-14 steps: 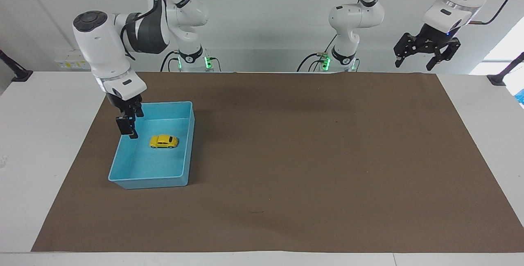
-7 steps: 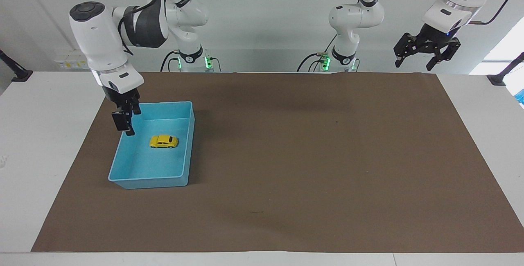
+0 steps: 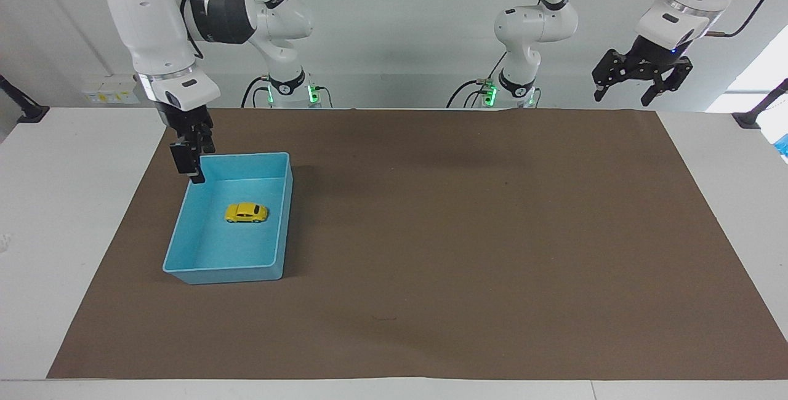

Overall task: Wind up and store yellow beetle car
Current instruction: 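Raise the open right gripper up out of the box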

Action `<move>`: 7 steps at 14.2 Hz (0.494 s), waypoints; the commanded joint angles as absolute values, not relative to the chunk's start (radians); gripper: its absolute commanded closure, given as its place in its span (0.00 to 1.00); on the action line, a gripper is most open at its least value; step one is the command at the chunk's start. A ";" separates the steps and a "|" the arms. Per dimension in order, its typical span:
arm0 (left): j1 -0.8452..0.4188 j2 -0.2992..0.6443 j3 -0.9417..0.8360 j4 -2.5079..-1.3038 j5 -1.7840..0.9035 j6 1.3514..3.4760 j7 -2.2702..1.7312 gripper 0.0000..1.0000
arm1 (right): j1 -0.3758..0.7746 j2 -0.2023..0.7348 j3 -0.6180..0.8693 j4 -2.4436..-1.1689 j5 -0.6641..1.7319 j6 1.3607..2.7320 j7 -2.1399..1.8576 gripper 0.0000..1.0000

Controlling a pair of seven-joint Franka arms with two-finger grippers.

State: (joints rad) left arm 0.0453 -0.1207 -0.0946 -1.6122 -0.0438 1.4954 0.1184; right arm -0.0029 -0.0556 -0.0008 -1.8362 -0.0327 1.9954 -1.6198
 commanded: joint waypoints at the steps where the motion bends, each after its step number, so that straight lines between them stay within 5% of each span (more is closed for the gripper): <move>1: 0.058 -0.135 -0.098 -1.626 -0.058 1.496 0.115 0.00 | 0.003 -0.075 -0.021 -1.824 -0.028 1.945 -1.475 0.00; 7: 0.058 -0.135 -0.098 -1.626 -0.058 1.496 0.117 0.00 | 0.003 -0.087 -0.037 -1.795 0.033 1.841 -1.067 0.00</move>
